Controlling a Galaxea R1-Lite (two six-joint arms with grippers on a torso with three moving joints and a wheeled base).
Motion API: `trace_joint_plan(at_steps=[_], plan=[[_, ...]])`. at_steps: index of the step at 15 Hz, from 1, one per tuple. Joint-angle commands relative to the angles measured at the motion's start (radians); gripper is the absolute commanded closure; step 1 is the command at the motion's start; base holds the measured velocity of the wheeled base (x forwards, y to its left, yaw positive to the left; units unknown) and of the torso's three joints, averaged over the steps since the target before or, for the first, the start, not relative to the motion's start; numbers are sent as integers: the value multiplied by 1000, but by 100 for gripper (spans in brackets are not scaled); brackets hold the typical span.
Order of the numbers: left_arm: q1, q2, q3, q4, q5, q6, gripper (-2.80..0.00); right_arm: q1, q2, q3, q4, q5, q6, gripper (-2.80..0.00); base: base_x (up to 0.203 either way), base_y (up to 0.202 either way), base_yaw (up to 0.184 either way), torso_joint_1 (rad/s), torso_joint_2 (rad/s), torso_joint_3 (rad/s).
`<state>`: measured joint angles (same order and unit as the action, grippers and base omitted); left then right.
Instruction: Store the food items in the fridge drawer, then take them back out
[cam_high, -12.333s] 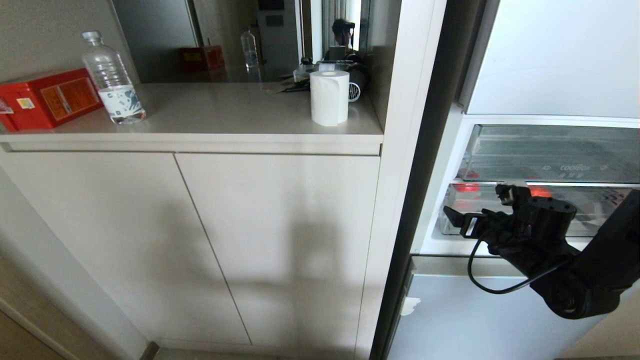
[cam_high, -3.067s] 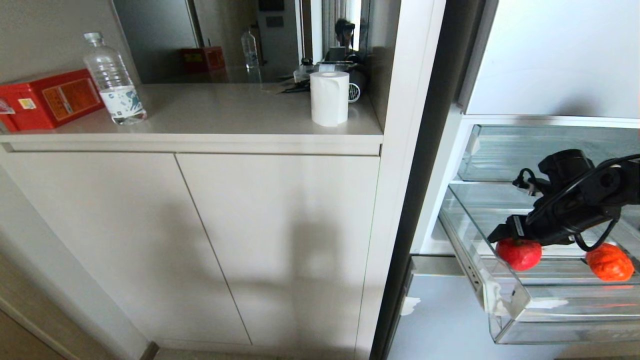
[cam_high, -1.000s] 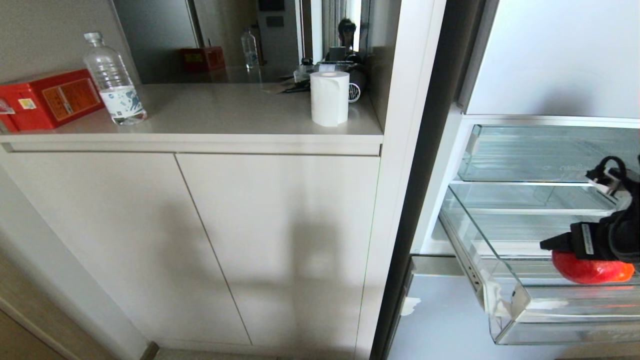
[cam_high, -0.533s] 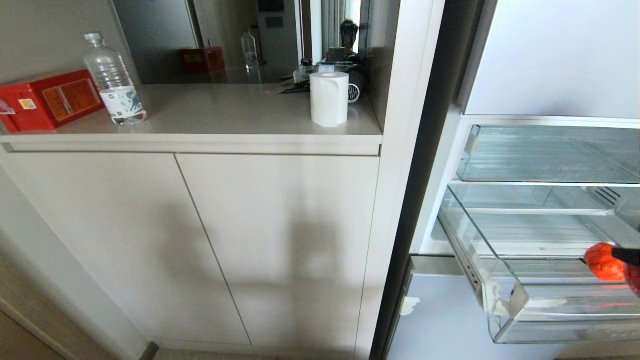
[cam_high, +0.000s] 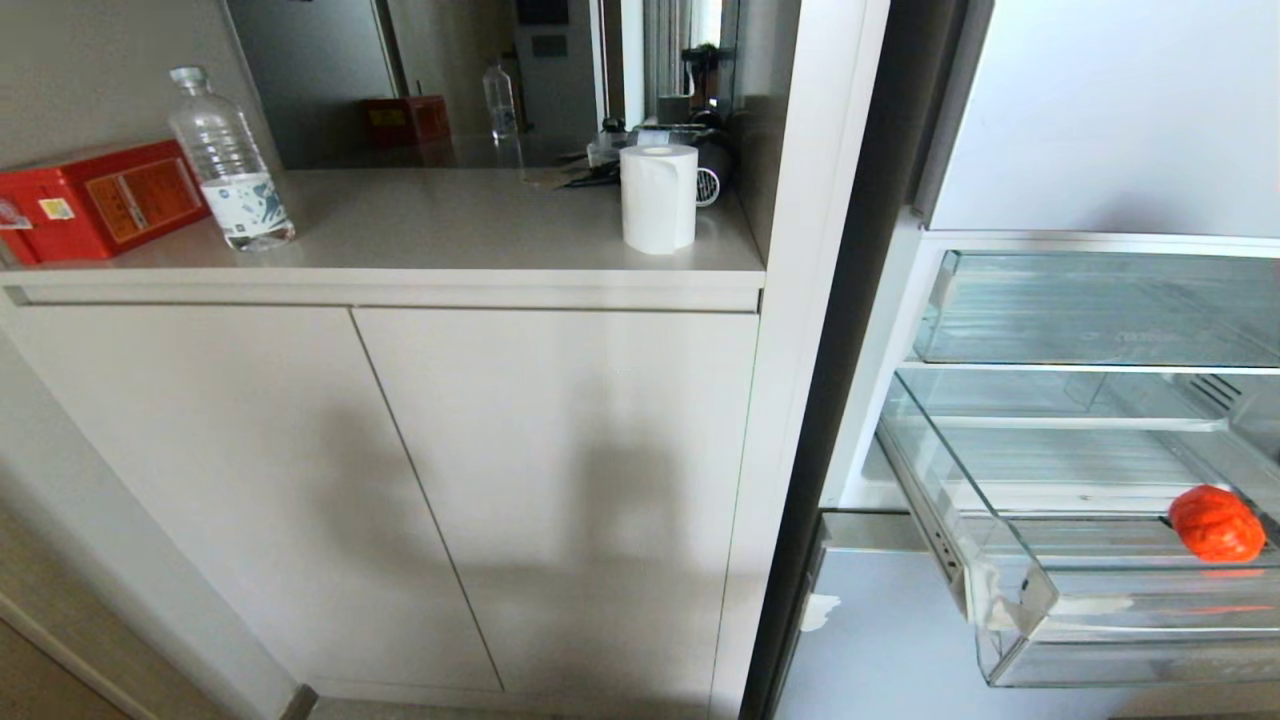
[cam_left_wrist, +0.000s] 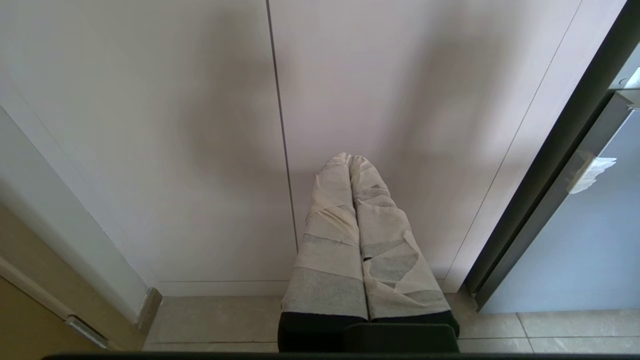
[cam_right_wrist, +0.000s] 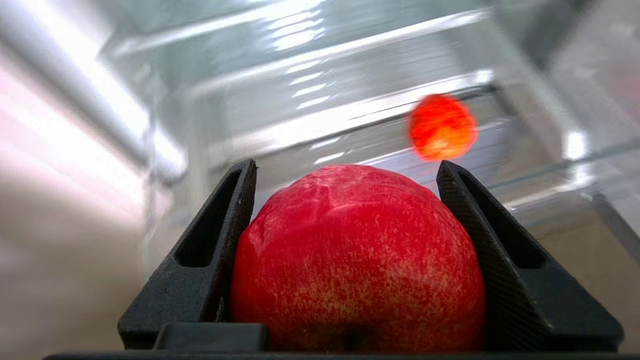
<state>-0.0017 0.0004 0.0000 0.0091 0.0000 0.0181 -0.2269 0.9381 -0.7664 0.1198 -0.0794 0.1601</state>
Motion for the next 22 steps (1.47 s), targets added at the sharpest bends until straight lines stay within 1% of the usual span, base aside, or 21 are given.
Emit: trace_joint_plan(at_steps=[1,4,6,9,11,13,16,19,22], plan=[[0,-2,0,0,0,0,0,-118,29,-10,-40,2,17,0,0,0,0,0,0,0],[0,-2,0,0,0,0,0,-267,81,-17,-192,5,47,0,0,0,0,0,0,0],[0,-2,0,0,0,0,0,-377,150,-47,-307,8,57,0,0,0,0,0,0,0],[0,-2,0,0,0,0,0,-554,216,-118,-410,31,78,0,0,0,0,0,0,0],[0,-2,0,0,0,0,0,-690,233,-177,-437,76,86,0,0,0,0,0,0,0],[0,-2,0,0,0,0,0,-848,252,-247,-446,137,101,0,0,0,0,0,0,0],[0,-2,0,0,0,0,0,-1083,293,-343,-451,232,162,0,0,0,0,0,0,0],[0,-2,0,0,0,0,0,-1285,331,-379,-466,296,201,0,0,0,0,0,0,0],[0,-2,0,0,0,0,0,-1459,376,-370,-541,334,250,0,0,0,0,0,0,0]])
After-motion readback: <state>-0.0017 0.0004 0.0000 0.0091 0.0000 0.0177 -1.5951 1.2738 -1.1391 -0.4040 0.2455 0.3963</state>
